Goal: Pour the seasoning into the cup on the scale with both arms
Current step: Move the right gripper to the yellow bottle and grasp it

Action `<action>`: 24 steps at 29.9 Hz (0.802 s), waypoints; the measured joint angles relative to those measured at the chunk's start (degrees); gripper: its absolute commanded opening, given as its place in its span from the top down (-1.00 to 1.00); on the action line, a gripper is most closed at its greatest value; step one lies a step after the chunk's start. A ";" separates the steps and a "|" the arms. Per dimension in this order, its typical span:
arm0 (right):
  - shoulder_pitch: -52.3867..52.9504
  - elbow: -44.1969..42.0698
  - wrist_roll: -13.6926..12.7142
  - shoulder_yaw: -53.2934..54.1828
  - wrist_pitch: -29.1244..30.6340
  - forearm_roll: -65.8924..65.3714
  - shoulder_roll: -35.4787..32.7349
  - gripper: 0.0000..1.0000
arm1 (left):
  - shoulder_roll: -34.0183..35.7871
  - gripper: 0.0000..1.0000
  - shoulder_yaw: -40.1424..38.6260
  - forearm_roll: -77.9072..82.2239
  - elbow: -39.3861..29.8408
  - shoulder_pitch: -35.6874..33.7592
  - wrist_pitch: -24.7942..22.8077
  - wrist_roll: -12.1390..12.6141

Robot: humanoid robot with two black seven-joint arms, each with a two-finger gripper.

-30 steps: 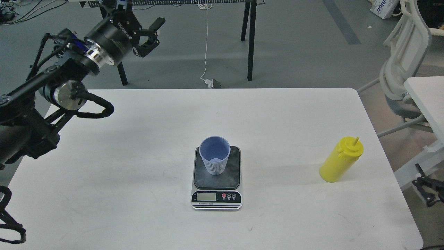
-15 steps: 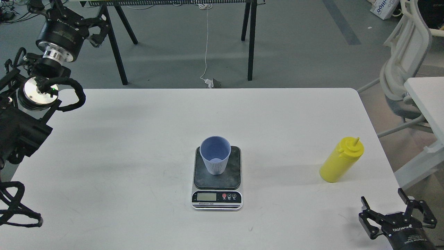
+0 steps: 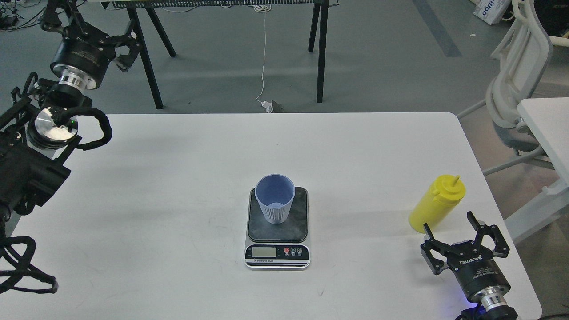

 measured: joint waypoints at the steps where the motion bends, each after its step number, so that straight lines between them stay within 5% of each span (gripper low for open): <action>1: 0.69 -0.97 0.01 -0.34 0.00 0.00 0.43 -0.97 | 0.10 -0.99 -0.02 0.00 -0.03 -0.01 0.02 -0.06; 15: 8.82 -6.51 0.16 -0.51 0.00 0.01 4.31 -0.82 | 2.09 -0.99 -0.07 -0.16 -0.09 -0.14 0.46 -0.26; 24: 12.40 -8.13 0.16 -0.60 0.00 0.01 4.62 -0.14 | 3.46 -0.99 -0.13 -0.15 -0.10 -0.22 0.55 -0.28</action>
